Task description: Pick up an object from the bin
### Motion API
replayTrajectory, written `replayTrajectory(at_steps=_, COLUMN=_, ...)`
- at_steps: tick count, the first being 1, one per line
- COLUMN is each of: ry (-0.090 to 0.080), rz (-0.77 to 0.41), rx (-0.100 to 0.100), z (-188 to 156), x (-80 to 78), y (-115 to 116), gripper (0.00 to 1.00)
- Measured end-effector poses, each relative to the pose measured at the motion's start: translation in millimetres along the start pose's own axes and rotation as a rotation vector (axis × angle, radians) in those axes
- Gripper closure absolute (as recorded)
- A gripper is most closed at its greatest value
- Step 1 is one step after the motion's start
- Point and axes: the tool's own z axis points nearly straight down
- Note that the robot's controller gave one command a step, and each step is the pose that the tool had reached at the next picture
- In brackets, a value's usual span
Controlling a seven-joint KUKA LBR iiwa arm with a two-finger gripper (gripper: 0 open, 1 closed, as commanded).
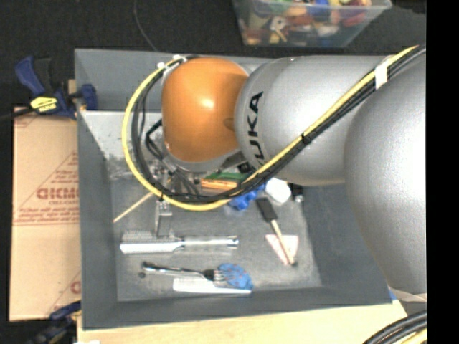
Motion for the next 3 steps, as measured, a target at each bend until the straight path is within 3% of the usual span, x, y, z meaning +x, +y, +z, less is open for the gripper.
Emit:
replayTrajectory(at_steps=1, ry=-0.004, rz=0.056, rx=-0.003, z=124, x=35.8, y=-11, gripper=0.0)
replayTrajectory(at_steps=2, ry=-0.011, rz=0.025, rx=-0.004, z=82, x=40.4, y=-7, gripper=0.0)
replayTrajectory(at_steps=3, ry=-0.001, rz=0.058, rx=-0.003, z=138, x=38.5, y=-12, gripper=0.0)
